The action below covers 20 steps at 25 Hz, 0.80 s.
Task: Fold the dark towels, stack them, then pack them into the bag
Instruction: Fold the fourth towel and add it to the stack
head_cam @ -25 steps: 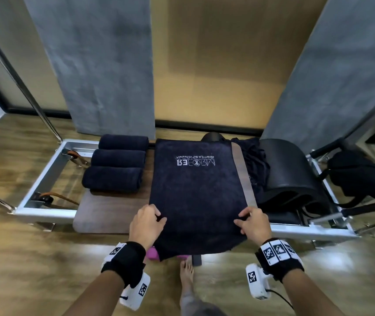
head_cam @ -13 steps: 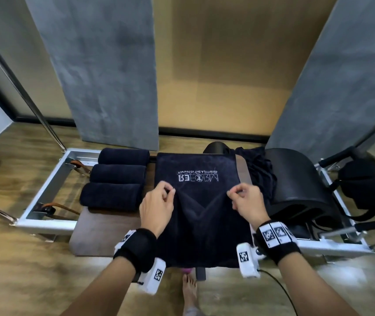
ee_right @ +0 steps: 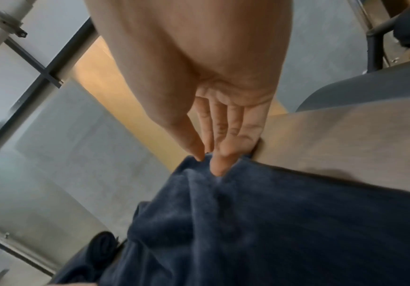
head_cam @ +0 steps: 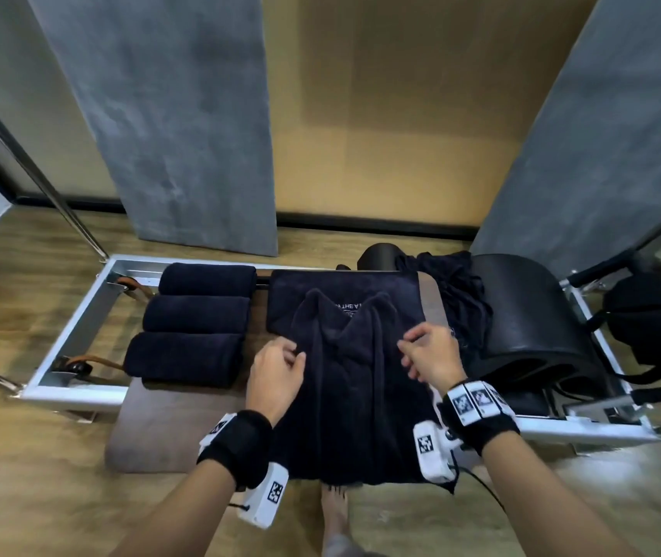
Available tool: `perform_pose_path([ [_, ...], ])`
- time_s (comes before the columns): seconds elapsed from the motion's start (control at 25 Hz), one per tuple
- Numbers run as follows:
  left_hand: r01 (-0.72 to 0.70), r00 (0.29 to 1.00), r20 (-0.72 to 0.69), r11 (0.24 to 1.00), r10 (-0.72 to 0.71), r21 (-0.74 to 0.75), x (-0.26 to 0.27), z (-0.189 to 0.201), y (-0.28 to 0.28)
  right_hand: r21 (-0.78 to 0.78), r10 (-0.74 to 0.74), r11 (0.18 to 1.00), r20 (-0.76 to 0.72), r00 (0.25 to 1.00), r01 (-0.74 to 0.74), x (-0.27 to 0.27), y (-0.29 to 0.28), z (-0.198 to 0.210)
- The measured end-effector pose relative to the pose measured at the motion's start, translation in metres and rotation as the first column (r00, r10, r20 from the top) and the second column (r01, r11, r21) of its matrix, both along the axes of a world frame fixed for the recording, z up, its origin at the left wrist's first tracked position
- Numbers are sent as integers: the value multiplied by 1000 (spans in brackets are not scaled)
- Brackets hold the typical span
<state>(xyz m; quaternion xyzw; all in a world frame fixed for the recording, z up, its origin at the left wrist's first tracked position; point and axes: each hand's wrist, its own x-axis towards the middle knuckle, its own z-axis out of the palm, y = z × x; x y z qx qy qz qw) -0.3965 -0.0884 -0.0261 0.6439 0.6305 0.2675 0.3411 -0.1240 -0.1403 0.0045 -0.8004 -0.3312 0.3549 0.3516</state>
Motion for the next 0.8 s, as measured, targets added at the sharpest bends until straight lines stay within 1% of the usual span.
perform_pose_path([
  [0.08, -16, 989, -146, 997, 5, -75, -18, -5, -20, -112, 3, 994, 73, 997, 5, 8, -36, -19],
  [0.16, 9, 970, -239, 991, -41, -134, -27, -4, -36, -206, 37, 978, 67, 997, -23, 8, -64, -35],
  [0.24, 27, 958, -276, 985, -74, -170, -31, -2, -45, -256, 41, 966, 25, 999, -33, 3, -78, -46],
  [0.28, 16, 962, -268, 986, -61, -168, -31, 0, -47, -247, 17, 969, -17, 1000, -21, 0, -80, -46],
  [0.32, -19, 977, -212, 988, -14, -155, -32, 2, -47, -210, -23, 978, -81, 996, 5, -3, -78, -42],
  [0.36, -77, 994, -86, 986, 65, -148, -31, 4, -44, -149, -77, 988, -169, 983, 52, -4, -75, -36],
  [0.4, -134, 984, 94, 978, 150, -162, -30, 8, -43, -70, -134, 990, -268, 954, 119, -4, -73, -28],
  [0.44, -167, 937, 274, 967, 216, -192, -29, 13, -41, 14, -173, 981, -365, 915, 191, -5, -70, -18],
  [0.48, -165, 873, 420, 961, 246, -220, -29, 17, -39, 93, -188, 963, -444, 876, 254, -6, -69, -10],
  [0.52, -135, 828, 509, 964, 237, -230, -30, 20, -38, 156, -183, 942, -501, 846, 297, -6, -70, -3],
  [0.56, -86, 818, 542, 972, 193, -217, -31, 21, -37, 197, -163, 931, -528, 833, 307, -6, -72, 0],
  [0.6, -34, 846, 517, 982, 127, -186, -33, 20, -39, 216, -144, 931, -525, 839, 295, -7, -75, 1],
  [0.64, 18, 894, 445, 991, 45, -136, -37, 17, -43, 223, -134, 937, -479, 868, 268, -9, -78, -1],
  [0.68, 67, 938, 344, 995, -37, -76, -41, 11, -47, 229, -120, 948, -388, 914, 222, -12, -83, -4],
  [0.72, 120, 966, 232, 993, -112, -21, -46, 6, -54, 229, -95, 961, -245, 965, 153, -15, -88, -9],
  [0.76, 187, 975, 119, 982, -189, 25, -51, 0, -61, 208, -47, 976, -70, 996, 60, -16, -94, -15],
  [0.8, 259, 965, 24, 964, -261, 53, -56, -6, -67, 166, 27, 985, 94, 995, -43, -18, -101, -21],
])
